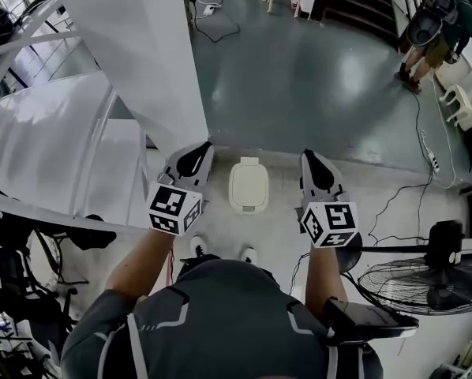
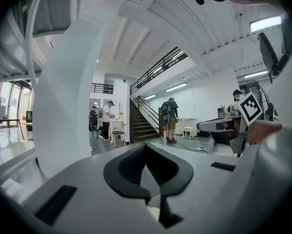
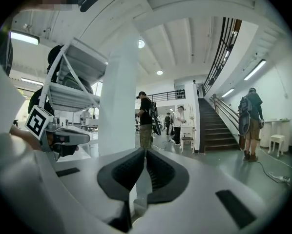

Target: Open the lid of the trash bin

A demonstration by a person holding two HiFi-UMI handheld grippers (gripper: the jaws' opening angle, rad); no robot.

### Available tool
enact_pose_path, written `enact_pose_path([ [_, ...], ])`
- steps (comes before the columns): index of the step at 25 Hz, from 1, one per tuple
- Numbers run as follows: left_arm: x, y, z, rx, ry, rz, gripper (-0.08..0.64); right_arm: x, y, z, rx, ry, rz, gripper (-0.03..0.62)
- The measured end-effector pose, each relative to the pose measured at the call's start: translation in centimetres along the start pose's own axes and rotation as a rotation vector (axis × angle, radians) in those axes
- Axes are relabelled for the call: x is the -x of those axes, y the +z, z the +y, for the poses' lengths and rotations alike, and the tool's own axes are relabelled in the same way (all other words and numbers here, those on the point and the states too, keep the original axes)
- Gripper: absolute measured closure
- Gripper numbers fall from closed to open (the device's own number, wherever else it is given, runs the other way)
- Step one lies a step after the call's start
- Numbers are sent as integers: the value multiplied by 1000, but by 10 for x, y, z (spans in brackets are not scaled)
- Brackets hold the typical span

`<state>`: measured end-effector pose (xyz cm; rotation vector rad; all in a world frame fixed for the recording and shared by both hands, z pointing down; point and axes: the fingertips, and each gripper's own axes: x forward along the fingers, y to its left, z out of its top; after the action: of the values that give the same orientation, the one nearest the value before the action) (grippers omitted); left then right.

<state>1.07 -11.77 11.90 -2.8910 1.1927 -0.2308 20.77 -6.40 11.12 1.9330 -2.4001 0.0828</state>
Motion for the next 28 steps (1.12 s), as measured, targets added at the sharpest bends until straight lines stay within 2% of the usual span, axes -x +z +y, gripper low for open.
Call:
enact_pose_path([
  [6, -38, -28, 45, 17, -47, 53, 551, -68, -32, 1, 11, 17, 83, 560],
  [11, -60, -87, 74, 68, -36, 145, 551, -109, -94, 0, -19, 31, 196, 558],
  [14, -63, -121, 80, 83, -27, 191, 551, -120, -132, 1, -27, 38, 248, 552],
  [17, -67, -151, 84, 99, -11, 227, 551, -131, -167, -2, -34, 36, 294, 500],
  [19, -68, -173, 85, 112, -8, 261, 549, -134, -191, -2, -41, 38, 335, 497],
  [24, -73, -227, 73, 152, -59, 364, 549, -135, -250, 3, -59, 57, 416, 494],
  [28, -76, -264, 67, 140, -77, 415, 548, -135, -294, 12, -67, 80, 463, 485],
])
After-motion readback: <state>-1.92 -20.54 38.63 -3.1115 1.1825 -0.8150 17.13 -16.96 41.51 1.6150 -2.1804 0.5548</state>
